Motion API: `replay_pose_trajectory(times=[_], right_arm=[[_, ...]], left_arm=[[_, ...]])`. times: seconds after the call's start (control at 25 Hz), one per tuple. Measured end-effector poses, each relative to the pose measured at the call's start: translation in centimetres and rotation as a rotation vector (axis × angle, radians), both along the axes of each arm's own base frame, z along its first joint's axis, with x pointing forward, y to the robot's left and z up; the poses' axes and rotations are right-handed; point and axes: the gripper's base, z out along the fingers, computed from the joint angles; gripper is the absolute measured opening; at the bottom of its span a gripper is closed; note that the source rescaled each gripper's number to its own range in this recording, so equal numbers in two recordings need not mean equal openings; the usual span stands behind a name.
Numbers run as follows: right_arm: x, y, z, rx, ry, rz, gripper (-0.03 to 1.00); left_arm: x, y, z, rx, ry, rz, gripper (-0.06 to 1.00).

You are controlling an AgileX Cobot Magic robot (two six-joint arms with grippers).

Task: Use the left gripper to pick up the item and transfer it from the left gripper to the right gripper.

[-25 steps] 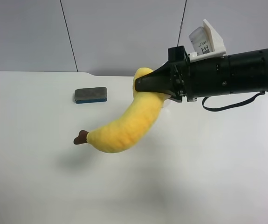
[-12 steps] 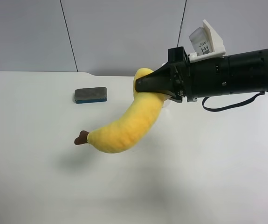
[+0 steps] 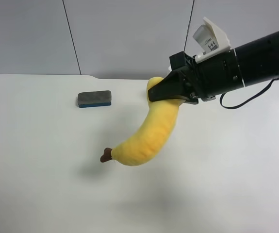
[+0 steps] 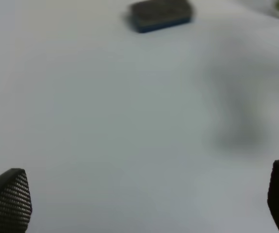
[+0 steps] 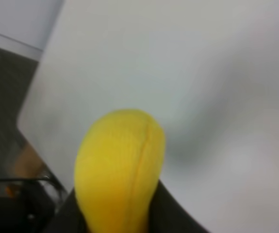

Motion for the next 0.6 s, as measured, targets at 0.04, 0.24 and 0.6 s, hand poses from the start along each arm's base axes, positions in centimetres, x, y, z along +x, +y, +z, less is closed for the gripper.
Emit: replay_pose_trajectory(times=[0.04, 0.24, 0.6], right_arm=[[0.3, -0.1, 0.6, -0.027, 0.009, -0.008, 0.0], [1.1, -1.2, 2.6, -0.27, 0.057, -0.016, 0.0], [1.3, -4.3, 1.2, -0.72, 0.149, 0.022, 0.0]], left_arm=[[0.0, 0.0, 0.0, 0.0, 0.0, 0.046, 1.0], [-0.2, -0.1, 0.0, 0.0, 0.0, 0.224, 1.0], [-0.2, -0.1, 0.0, 0.0, 0.0, 0.272, 1.0]])
